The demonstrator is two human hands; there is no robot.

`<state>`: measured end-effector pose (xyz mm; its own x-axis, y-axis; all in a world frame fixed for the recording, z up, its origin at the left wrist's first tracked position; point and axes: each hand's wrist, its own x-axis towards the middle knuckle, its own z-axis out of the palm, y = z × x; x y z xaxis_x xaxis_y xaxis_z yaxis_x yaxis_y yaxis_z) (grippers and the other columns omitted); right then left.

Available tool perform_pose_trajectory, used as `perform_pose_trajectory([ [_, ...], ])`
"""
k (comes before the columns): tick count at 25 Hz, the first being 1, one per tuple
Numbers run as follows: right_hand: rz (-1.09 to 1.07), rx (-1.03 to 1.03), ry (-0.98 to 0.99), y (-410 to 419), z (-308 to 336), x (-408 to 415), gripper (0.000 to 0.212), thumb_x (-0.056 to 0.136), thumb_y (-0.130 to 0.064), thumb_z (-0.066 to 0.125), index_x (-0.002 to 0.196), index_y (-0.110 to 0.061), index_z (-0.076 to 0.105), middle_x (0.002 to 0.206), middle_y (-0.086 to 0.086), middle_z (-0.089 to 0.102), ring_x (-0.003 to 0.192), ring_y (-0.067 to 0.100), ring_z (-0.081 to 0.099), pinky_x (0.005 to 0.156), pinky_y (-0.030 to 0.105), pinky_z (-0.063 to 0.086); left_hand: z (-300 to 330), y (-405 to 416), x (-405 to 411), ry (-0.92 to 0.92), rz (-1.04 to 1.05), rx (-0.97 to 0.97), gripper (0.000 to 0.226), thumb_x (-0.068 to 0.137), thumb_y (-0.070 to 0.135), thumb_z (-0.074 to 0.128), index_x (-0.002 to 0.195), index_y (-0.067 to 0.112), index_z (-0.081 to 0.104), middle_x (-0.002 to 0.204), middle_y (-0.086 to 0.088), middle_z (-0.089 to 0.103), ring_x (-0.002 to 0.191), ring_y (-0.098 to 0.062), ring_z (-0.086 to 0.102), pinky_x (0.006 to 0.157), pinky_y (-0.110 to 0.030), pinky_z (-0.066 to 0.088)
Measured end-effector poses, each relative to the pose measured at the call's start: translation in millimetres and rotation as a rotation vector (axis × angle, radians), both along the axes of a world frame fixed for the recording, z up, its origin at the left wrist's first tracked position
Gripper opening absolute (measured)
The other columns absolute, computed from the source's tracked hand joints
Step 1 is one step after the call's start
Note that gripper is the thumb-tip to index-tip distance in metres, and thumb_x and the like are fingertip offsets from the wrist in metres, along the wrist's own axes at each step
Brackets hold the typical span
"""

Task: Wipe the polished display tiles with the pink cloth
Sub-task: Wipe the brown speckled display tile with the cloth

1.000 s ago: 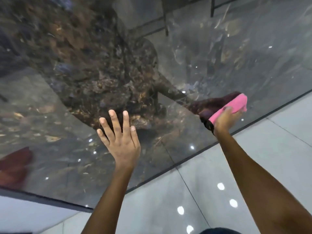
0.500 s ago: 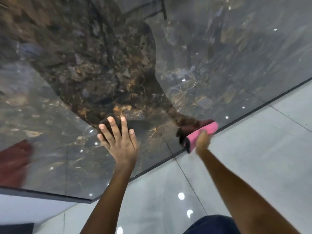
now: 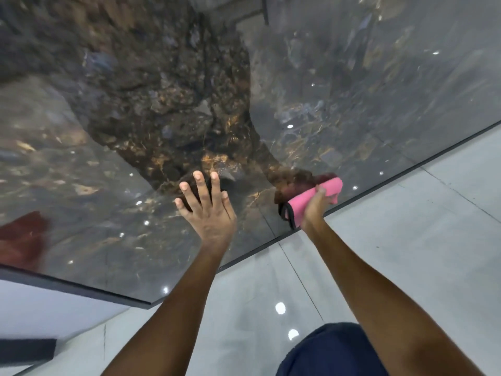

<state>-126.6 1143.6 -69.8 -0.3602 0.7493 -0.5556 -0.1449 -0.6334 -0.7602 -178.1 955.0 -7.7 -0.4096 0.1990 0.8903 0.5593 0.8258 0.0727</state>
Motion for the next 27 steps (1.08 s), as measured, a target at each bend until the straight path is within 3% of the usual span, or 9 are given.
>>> perform_pose_trajectory([
  [3,-0.027,0.481,-0.167,-12,92,12,0.073,0.097,-0.025,0.049,0.154,-0.008,0.006,0.158,0.018,0.013,0.143,0.030,0.024,0.111,0.036,0.024,27,19,27,-0.165,-0.185,0.097,0.060,0.101,0.026,0.032,0.156,0.031,0.008,0.161,0.010,-0.019,0.146,-0.023,-0.025,0.109,-0.067,-0.007],
  [5,0.081,0.921,-0.218,-36,146,21,0.075,0.100,-0.035,0.042,0.153,-0.019,-0.009,0.161,0.011,-0.009,0.148,0.030,0.000,0.114,0.045,0.013,77,50,40,-0.222,-0.281,0.254,0.053,0.099,0.025,0.035,0.151,0.025,0.025,0.163,0.003,-0.009,0.146,-0.034,-0.021,0.102,-0.073,-0.013],
  [9,0.132,1.909,-0.449,-14,214,36,0.073,0.096,-0.053,0.028,0.153,-0.015,0.004,0.159,0.021,0.006,0.146,0.035,0.006,0.106,0.056,0.029,189,103,54,-0.220,-0.397,0.568,0.053,0.098,0.027,0.037,0.149,0.011,0.029,0.158,-0.023,0.013,0.143,-0.049,-0.004,0.109,-0.066,-0.011],
  [11,0.057,1.964,-0.471,40,269,35,0.073,0.095,-0.051,0.032,0.153,-0.013,0.008,0.158,0.022,0.009,0.146,0.033,0.009,0.107,0.052,0.028,238,118,56,-0.053,-0.513,0.476,0.053,0.098,0.023,0.039,0.147,0.008,0.029,0.156,-0.023,0.016,0.145,-0.042,0.006,0.115,-0.055,-0.011],
  [15,-0.067,1.327,-0.353,112,365,37,0.070,0.098,-0.041,0.037,0.154,-0.011,0.006,0.159,0.020,0.000,0.147,0.037,0.004,0.116,0.051,0.015,357,143,48,0.132,-0.522,0.438,0.057,0.092,0.013,0.050,0.146,0.003,0.037,0.154,-0.027,0.027,0.144,-0.043,0.016,0.116,-0.052,-0.006],
  [19,0.114,2.513,-0.245,100,352,23,0.075,0.091,-0.046,0.044,0.152,-0.012,0.014,0.154,0.030,0.016,0.141,0.047,0.020,0.113,0.054,0.026,411,157,23,0.242,-0.254,0.393,0.059,0.093,0.020,0.050,0.149,0.007,0.035,0.156,-0.021,0.027,0.145,-0.044,0.017,0.117,-0.055,0.001],
  [20,0.096,2.636,-0.224,117,356,24,0.076,0.092,-0.048,0.044,0.152,-0.015,0.014,0.154,0.028,0.017,0.142,0.044,0.020,0.111,0.053,0.029,415,160,19,0.227,-0.165,0.379,0.059,0.096,0.024,0.046,0.151,0.009,0.032,0.158,-0.017,0.024,0.146,-0.042,0.016,0.117,-0.056,0.002],
  [23,-0.262,2.122,-0.254,216,389,33,0.077,0.091,-0.055,0.037,0.154,-0.017,0.013,0.156,0.023,0.016,0.143,0.038,0.017,0.110,0.047,0.026,415,169,18,0.176,0.046,0.330,0.057,0.101,0.032,0.036,0.155,0.019,0.023,0.162,-0.013,0.016,0.148,-0.039,0.010,0.118,-0.055,0.003],
  [27,-0.260,1.258,-0.140,310,467,56,0.085,0.084,-0.055,0.031,0.152,-0.005,0.018,0.159,0.019,0.003,0.147,0.038,0.003,0.117,0.044,0.012,411,172,17,0.176,0.126,0.326,0.056,0.102,0.028,0.037,0.155,0.021,0.022,0.161,-0.014,0.016,0.148,-0.039,0.011,0.119,-0.055,0.004],
])
